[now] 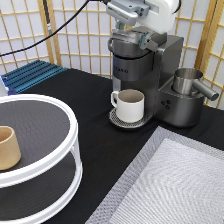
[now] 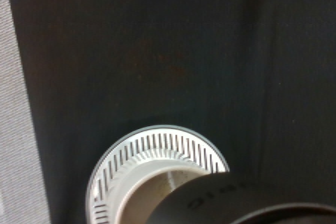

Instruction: Make coffee

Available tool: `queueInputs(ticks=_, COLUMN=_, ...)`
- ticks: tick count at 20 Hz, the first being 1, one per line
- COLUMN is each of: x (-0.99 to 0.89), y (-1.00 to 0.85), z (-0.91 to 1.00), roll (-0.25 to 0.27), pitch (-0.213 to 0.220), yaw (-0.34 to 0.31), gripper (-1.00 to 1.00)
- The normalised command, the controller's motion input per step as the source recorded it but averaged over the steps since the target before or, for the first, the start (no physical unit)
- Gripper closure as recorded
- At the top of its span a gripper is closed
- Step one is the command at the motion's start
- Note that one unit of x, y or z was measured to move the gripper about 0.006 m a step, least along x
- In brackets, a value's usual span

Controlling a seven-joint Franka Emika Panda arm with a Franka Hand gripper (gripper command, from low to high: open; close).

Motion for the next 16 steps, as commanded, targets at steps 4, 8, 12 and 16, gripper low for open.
queueInputs(ticks=4, x=-0.46, y=0.30, z=0.64, roll=-0.065, pitch=-0.208, yaw=-0.023, gripper=-1.00)
queueInputs(ticks=8, x=-0.47, y=-0.05, z=0.40, roll=-0.035, pitch=-0.151, yaw=-0.026, gripper=-1.00)
queueInputs(ticks=12, x=-0.54, y=-0.33, z=0.00, roll=-0.035, pitch=-0.133, yaw=-0.028, gripper=-1.00)
queueInputs(ticks=16, x=-0.53, y=-0.27, z=-0.28, roll=-0.080, pitch=-0.142, yaw=-0.027, gripper=-1.00)
